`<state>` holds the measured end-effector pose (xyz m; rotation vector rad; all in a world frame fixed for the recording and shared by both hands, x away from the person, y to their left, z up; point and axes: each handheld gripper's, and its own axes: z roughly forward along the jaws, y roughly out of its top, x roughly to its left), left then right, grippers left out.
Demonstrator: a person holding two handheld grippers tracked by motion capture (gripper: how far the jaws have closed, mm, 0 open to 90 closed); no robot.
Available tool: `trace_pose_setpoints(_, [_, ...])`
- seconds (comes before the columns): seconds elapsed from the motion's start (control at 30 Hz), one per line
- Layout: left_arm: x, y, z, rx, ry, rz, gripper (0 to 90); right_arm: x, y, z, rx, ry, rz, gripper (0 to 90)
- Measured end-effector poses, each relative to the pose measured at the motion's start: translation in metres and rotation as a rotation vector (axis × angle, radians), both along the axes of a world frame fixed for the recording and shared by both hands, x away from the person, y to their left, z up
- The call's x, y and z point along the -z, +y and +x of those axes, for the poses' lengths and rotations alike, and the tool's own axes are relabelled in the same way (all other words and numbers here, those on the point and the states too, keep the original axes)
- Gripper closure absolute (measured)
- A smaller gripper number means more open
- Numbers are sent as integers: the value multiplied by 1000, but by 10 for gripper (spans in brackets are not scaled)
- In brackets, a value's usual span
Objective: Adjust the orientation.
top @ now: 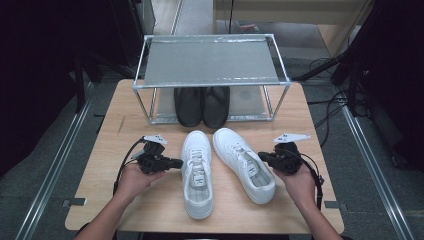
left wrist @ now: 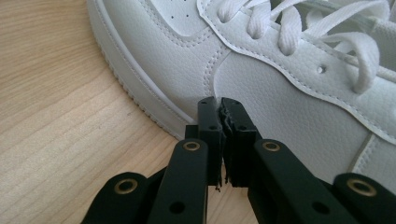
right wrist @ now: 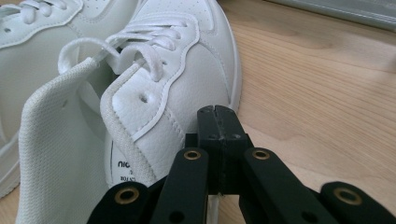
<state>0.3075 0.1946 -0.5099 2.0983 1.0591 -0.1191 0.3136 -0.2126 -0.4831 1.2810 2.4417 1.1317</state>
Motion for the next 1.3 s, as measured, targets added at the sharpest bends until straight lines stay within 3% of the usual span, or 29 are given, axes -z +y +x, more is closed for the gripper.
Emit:
trace_pose_setpoints(0.27, [-1,-17,-5,59,-9,16,892,0,8,-1,-19,3,9,900])
trace_pose_setpoints(0.37, [0,-21,-7,81,4,-18,894,1,8,-1,-15,7,21,900])
trace_pose_setpoints(0.47, [-2,-29,-11,83,-16,1,900,2,8,0,-15,10,30,900])
trace_pose_setpoints(0.67, [0,-34,-13,90,-4,-17,900,3,12,0,-20,11,40,900])
trace_pose_setpoints(0.8, [0,-44,-18,125,-20,-8,900,4,17,0,-39,14,40,900])
trace_pose_setpoints(0.9, [-2,-48,-21,120,-40,17,900,4,18,0,-39,11,35,900])
trace_pose_setpoints(1.2, [-1,-47,-21,107,-32,7,900,6,23,6,-84,10,45,900])
trace_pose_setpoints(1.3, [0,-49,-22,115,-15,-17,900,6,25,8,-103,12,45,900])
